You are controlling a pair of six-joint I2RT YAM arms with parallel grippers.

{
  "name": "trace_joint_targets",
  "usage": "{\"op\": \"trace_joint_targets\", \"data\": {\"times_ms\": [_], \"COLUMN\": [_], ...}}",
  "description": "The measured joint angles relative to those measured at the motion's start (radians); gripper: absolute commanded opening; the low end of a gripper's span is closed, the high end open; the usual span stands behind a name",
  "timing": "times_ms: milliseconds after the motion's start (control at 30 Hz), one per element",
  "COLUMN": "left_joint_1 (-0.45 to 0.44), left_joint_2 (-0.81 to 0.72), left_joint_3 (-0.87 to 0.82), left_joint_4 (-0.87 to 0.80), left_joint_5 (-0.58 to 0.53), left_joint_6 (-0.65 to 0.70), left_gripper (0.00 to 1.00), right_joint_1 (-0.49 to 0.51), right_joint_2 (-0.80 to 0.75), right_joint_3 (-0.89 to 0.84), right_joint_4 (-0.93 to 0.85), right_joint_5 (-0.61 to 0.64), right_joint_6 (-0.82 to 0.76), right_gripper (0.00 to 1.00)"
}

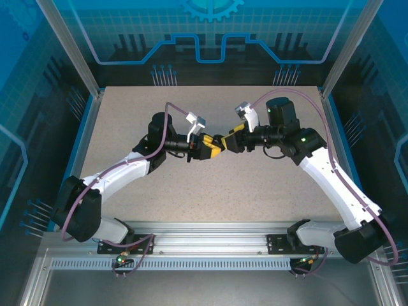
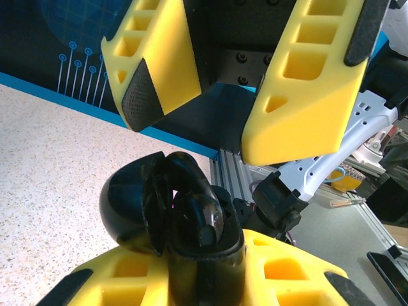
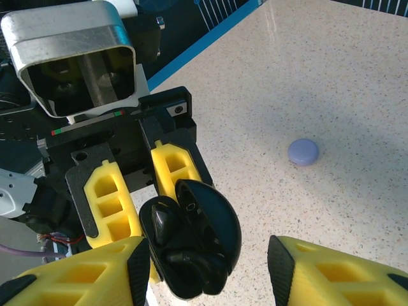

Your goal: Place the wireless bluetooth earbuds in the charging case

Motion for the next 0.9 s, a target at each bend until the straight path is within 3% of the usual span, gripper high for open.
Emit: {"op": "trace_joint_targets", "data": {"times_ms": [500, 900], "left_joint_1": [-0.002, -0.002], "left_joint_2": [-0.004, -0.037], "left_joint_3": [0.022, 0.024], "left_joint_4": [-0.004, -0.003], "left_joint_5": [-0.074, -0.084], "left_joint_6": [0.058, 0.082], "left_gripper": [0.0, 0.0], "right_joint_1": [-0.06, -0.077], "right_joint_2": [-0.052, -0.014], "right_joint_3": [0.0, 0.0], "right_joint_4": [-0.01, -0.061], "right_joint_5": [0.001, 0.04], "right_joint_6": [0.05, 0.054], "right_gripper": [0.33, 0.31]}}
